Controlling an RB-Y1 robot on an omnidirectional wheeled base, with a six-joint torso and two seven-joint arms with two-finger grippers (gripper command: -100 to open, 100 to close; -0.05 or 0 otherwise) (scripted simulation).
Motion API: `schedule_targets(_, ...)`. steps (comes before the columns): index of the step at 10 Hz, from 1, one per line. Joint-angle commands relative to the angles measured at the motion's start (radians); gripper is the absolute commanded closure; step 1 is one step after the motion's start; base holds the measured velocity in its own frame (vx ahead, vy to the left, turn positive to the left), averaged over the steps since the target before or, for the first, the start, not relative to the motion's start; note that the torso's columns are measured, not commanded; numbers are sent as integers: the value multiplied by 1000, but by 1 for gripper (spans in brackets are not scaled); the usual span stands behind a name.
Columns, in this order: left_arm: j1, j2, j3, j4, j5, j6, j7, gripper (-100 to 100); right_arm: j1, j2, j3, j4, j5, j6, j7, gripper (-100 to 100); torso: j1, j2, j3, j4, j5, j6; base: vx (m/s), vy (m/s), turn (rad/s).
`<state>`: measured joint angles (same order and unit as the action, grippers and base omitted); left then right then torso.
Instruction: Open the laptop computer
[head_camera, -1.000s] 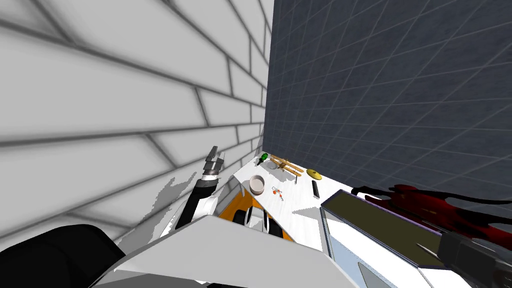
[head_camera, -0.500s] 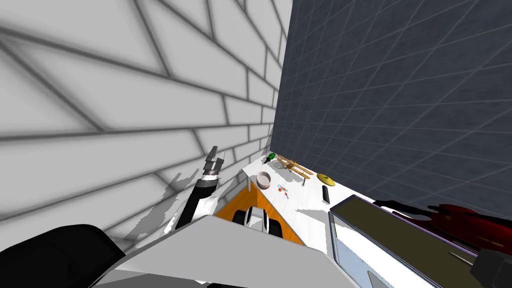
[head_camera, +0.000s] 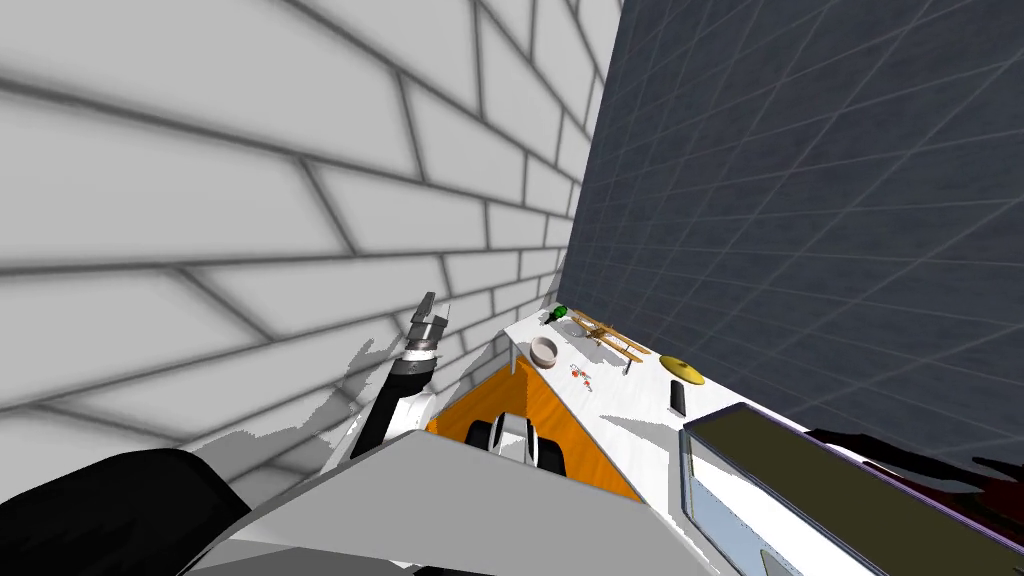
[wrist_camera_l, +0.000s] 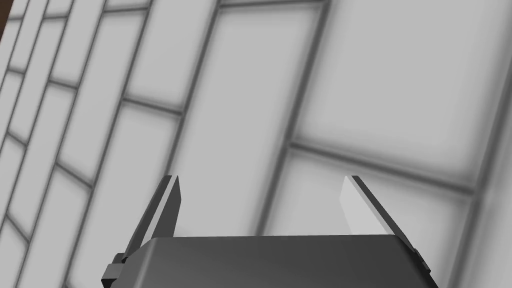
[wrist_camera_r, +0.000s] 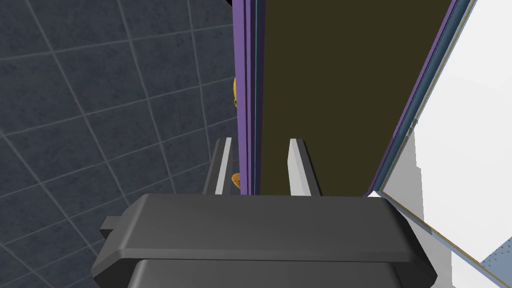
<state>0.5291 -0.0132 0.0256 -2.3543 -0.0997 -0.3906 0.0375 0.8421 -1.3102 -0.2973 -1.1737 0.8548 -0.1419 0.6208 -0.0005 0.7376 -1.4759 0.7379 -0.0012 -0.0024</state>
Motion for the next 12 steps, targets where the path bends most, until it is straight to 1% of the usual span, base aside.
schedule_targets(1,0,0,0,0,0,0,0,0,11,49,51,-51,49,38,36,100,-1,-4,-2,0,2,3,30,-157,-270)
schedule_targets(2,1,0,1,0,0,0,0,0,11,49,84,-91,67,38,36,100,-12,-5,-3,-3,-4,10,84,-216,-345)
schedule_targets(3,1,0,1,0,0,0,0,0,11,72,88,-109,98,38,36,100,-24,-4,-1,-5,-14,13,55,-116,-297)
schedule_targets(4,1,0,0,0,0,0,0,0,11,83,88,-112,125,38,36,100,-29,0,4,-6,-23,15,8,-18,-120)
schedule_targets(5,1,0,0,0,0,0,0,0,11,83,88,-112,125,38,36,100,-29,3,6,-5,-25,11,-13,18,13)
schedule_targets(6,0,0,0,0,0,0,0,0,20,134,122,-150,176,72,76,100,-27,2,5,-5,-23,8,76,-132,-274)
schedule_targets(7,1,0,1,0,0,0,0,0,20,140,151,-189,198,72,76,100,-34,-4,2,-6,-23,13,72,-202,-414)
schedule_targets(8,1,0,1,0,0,0,0,0,20,120,175,-224,210,79,76,100,-36,-3,2,-7,-25,13,23,-129,-338)
schedule_targets(9,1,0,1,0,0,0,0,0,20,143,175,-224,239,73,76,100,-27,0,4,-5,-21,9,4,-47,-81)
schedule_targets(10,0,0,0,0,0,0,0,0,20,167,175,-224,251,72,76,100,-20,0,5,-5,-19,5,-15,11,19)
schedule_targets(11,0,0,0,0,0,0,0,0,20,167,175,-224,251,72,76,100,-21,-4,3,-5,-19,2,-19,32,25)
schedule_targets(12,0,0,0,0,0,0,0,0,20,167,175,-224,251,72,76,100,-20,-5,0,-4,-15,2,-11,26,7)
